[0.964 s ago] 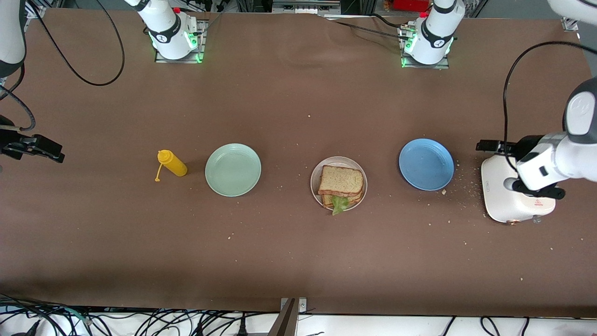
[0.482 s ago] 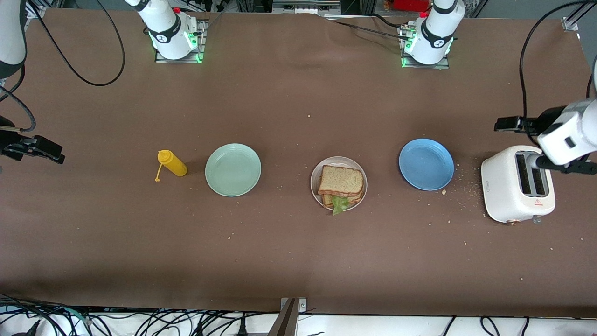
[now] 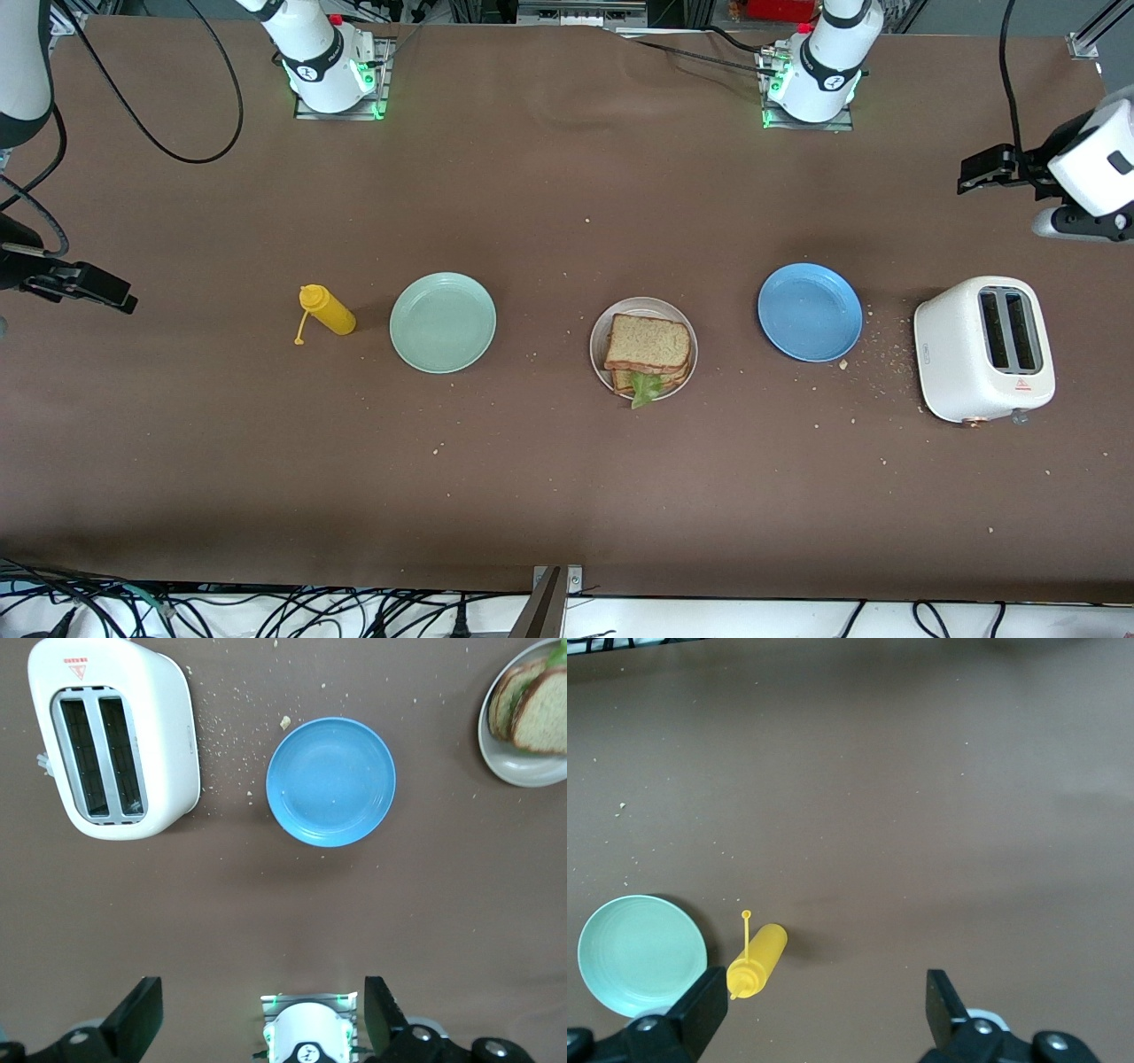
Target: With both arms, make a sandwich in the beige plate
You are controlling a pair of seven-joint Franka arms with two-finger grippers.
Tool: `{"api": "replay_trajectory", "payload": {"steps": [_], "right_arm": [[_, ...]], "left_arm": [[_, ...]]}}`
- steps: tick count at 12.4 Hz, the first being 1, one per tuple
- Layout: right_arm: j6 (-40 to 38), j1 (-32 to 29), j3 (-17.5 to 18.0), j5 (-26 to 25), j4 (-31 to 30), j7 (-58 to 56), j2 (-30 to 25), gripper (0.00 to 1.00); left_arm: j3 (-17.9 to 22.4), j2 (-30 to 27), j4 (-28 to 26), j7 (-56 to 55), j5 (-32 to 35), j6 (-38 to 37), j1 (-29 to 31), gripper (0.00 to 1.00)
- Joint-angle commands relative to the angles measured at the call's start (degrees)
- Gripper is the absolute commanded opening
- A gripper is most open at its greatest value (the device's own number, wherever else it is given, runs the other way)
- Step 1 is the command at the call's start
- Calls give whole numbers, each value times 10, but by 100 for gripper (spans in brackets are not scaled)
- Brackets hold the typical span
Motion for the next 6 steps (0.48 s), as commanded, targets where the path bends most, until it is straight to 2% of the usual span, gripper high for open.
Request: {"api": "replay_trajectory", "payload": {"steps": [1, 6], "right_arm": [[-16, 11, 2, 13, -1, 28, -2, 99], [-39, 15, 6, 13, -1, 23, -3, 100]], "left_arm": [[-18, -37, -30, -34, 12, 32, 9, 100], [-17, -29, -28, -31, -5, 42, 12, 100]]}}
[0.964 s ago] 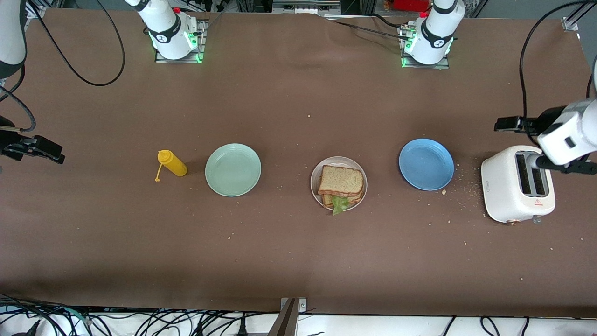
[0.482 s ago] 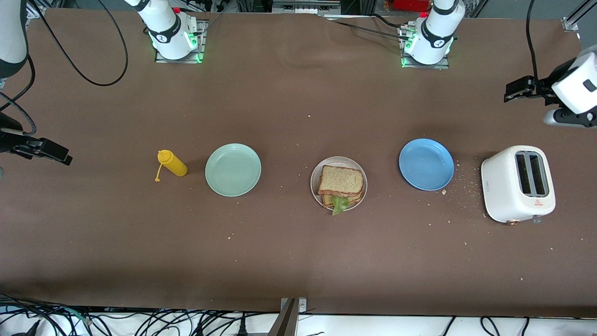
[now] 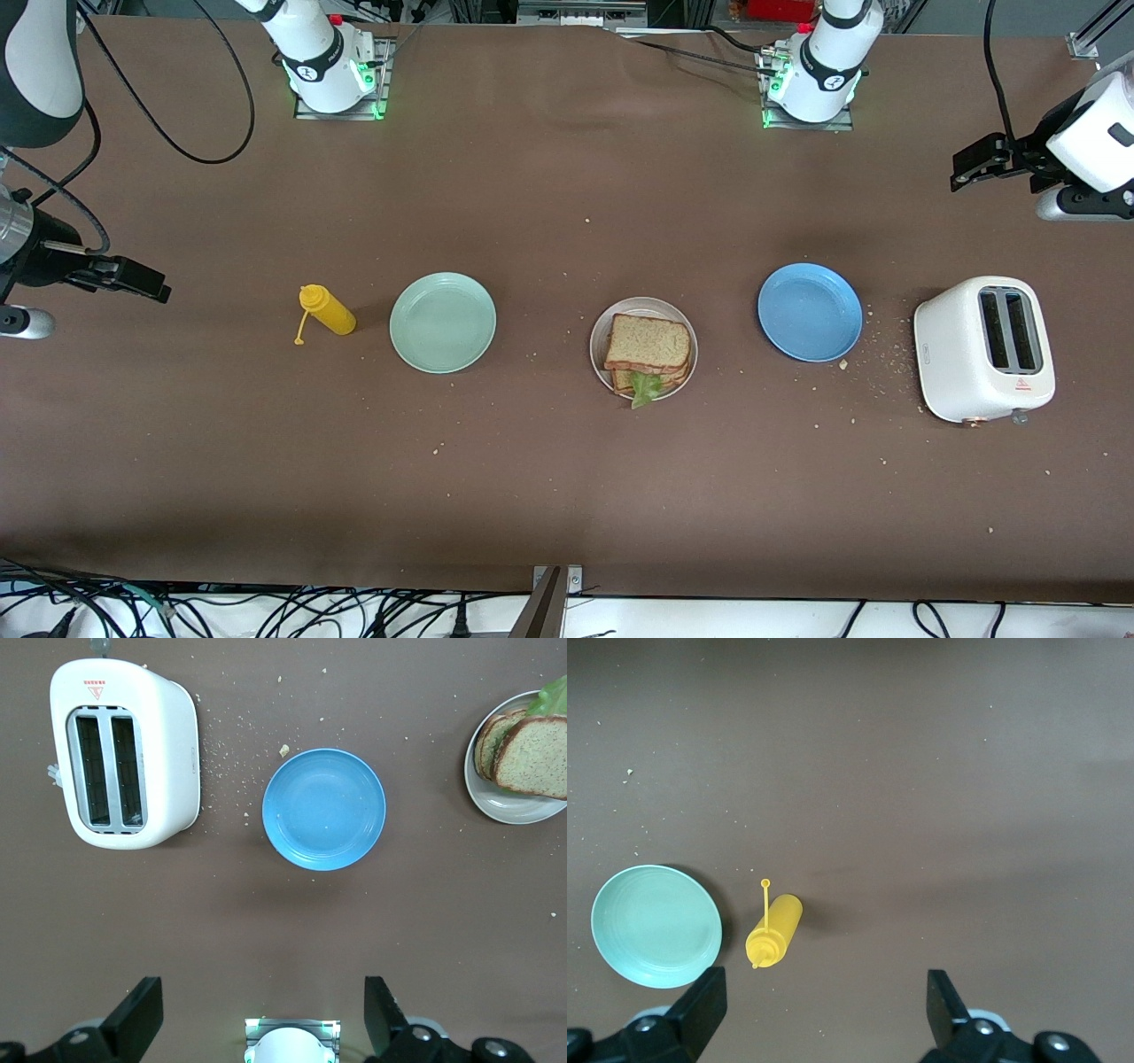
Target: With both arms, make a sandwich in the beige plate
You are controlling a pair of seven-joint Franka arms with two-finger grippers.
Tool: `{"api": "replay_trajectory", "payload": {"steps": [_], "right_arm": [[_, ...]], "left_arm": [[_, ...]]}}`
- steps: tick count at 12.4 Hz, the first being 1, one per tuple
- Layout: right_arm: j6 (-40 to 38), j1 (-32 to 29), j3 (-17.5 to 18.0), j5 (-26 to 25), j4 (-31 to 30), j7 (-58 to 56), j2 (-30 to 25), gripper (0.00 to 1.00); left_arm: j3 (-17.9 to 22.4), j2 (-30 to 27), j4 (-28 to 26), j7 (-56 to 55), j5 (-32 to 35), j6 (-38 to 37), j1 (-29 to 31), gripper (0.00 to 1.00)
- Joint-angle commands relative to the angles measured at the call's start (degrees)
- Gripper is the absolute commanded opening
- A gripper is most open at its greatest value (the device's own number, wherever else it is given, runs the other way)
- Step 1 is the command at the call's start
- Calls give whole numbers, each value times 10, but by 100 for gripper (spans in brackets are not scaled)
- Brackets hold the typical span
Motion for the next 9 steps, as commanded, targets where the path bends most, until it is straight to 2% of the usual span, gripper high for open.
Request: {"api": "replay_trajectory", "payload": {"steps": [1, 5, 9], "right_arm": [[-1, -1, 0, 13, 0, 10, -2, 100], [-2, -2, -1, 23, 2, 11, -2, 100], [0, -1, -1, 20, 2, 11, 0, 100]], "left_arm": [[-6, -6, -8, -4, -5, 11, 9, 100], [-5, 6, -9, -4, -5, 42, 9, 100], [-5, 14, -9, -4, -5, 42, 10, 100]]}}
